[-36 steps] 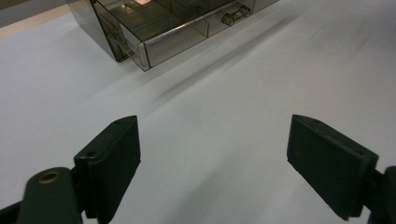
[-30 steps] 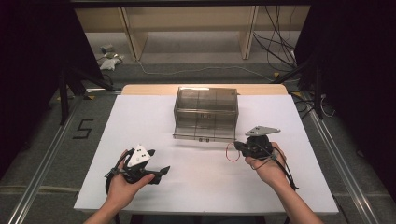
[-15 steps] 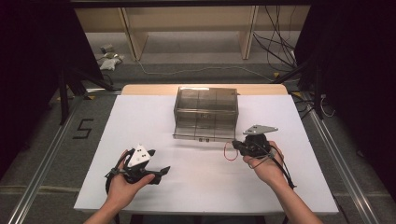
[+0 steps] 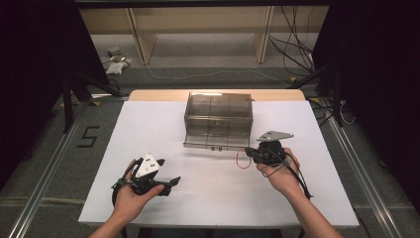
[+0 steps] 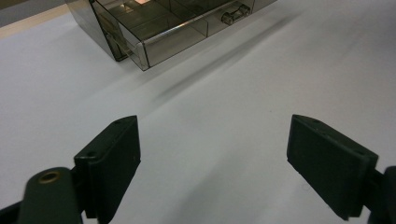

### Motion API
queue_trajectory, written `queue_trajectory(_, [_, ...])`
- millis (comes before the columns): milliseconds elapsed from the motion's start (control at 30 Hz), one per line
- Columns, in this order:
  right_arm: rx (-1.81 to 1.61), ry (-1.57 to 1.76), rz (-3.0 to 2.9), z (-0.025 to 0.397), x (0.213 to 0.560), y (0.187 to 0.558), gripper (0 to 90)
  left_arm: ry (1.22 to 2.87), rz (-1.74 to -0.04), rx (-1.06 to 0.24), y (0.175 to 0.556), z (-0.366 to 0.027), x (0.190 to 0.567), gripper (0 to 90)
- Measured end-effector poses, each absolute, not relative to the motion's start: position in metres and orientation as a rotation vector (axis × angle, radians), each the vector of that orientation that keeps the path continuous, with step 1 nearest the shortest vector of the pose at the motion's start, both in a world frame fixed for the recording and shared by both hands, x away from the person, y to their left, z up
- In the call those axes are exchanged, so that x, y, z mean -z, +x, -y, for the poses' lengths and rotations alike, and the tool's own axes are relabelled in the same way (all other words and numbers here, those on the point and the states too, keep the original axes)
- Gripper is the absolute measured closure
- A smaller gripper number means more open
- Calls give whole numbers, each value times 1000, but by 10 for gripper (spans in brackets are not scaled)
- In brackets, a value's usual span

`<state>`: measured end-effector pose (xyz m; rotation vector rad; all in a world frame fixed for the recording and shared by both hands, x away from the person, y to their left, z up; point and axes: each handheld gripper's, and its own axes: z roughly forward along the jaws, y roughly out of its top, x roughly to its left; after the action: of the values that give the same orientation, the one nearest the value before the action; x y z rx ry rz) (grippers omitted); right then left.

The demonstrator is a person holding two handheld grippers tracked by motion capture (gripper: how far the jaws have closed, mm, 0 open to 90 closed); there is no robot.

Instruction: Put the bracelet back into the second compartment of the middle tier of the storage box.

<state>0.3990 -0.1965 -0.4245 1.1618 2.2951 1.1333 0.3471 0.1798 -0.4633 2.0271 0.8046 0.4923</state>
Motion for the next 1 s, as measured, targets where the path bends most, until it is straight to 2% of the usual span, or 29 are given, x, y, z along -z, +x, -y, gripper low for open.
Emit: queue_trajectory(1000, [-1150,1149,-2284,188,421,406,900,2027,-806,-491,347,-179,463,175])
